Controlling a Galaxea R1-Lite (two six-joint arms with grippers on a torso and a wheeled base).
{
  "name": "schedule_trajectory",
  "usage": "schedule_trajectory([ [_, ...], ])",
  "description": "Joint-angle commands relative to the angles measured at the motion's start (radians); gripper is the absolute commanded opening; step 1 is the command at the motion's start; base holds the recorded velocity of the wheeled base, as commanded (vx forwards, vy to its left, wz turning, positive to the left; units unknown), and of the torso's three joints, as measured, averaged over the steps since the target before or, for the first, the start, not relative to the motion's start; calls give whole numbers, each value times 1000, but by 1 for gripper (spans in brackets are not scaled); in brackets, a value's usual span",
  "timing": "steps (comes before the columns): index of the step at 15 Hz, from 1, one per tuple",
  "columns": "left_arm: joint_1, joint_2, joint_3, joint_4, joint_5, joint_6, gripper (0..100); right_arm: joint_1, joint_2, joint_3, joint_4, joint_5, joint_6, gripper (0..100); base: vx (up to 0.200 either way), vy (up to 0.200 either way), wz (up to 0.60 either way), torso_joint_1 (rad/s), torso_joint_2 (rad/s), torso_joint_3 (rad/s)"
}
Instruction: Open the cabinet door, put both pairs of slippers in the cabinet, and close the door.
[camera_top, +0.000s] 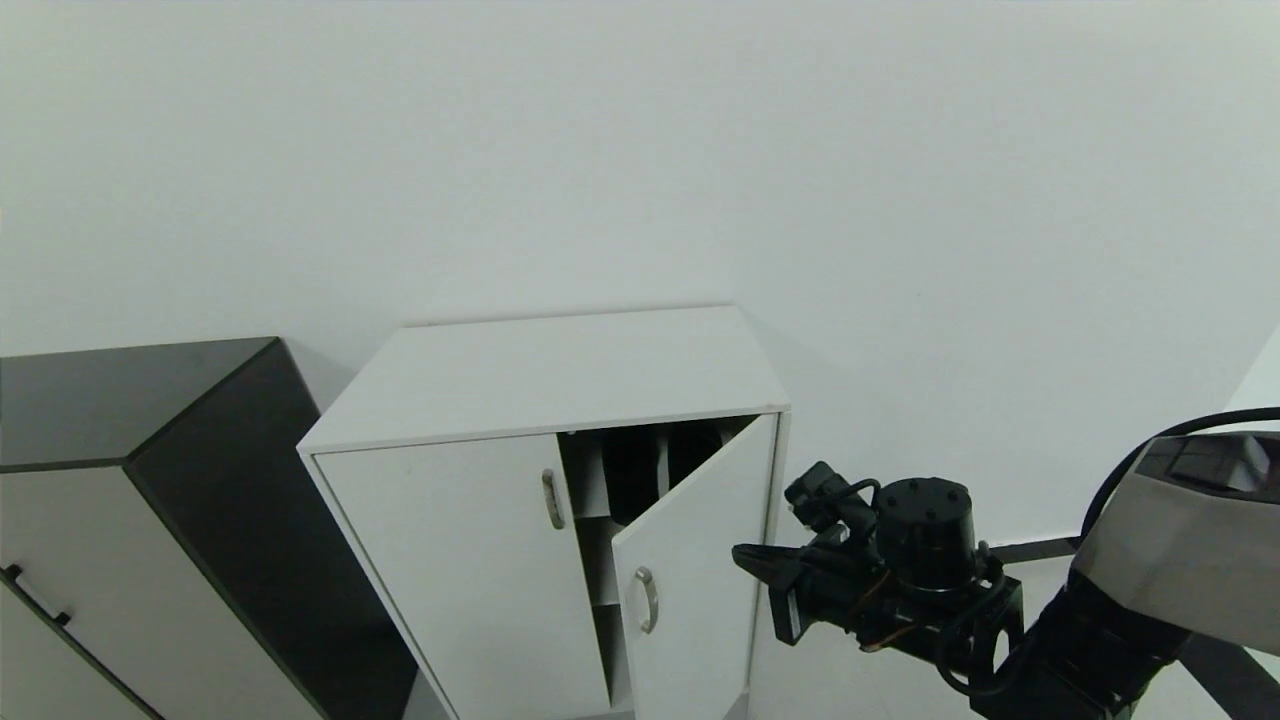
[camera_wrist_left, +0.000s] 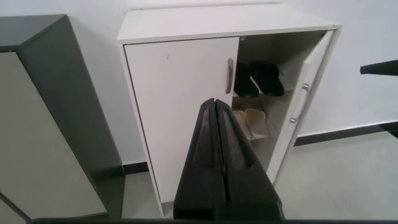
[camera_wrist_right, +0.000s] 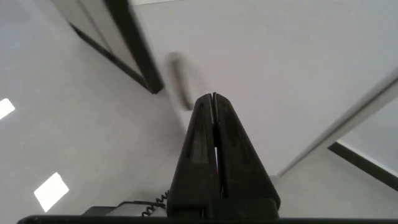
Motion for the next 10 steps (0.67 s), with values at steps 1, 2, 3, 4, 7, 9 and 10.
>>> schedule_trajectory([
  [1, 0, 0, 0, -1, 0, 0, 0, 3, 20, -9, -1, -1, 0, 0, 0, 0, 0, 0, 0, 0],
  [2, 0, 0, 0, -1, 0, 0, 0, 3, 28, -21, -1, -2, -2, 0, 0, 0, 0, 0, 0, 0],
  [3, 0, 0, 0, -1, 0, 0, 0, 3, 32, -33, -1, -2, -2, 0, 0, 0, 0, 0, 0, 0],
  [4, 0, 0, 0, -1, 0, 0, 0, 1, 48, -51, 1, -2, -2, 0, 0, 0, 0, 0, 0, 0],
  [7, 0, 0, 0, -1, 0, 0, 0, -11, 104, -119, 7, -2, -2, 0, 0, 0, 0, 0, 0, 0],
  [9, 0, 0, 0, -1, 0, -2, 0, -17, 132, -159, 8, -2, 0, 0, 0, 0, 0, 0, 0, 0],
  [10, 0, 0, 0, -3, 0, 0, 0, -23, 141, -171, 10, -2, -2, 0, 0, 0, 0, 0, 0, 0],
])
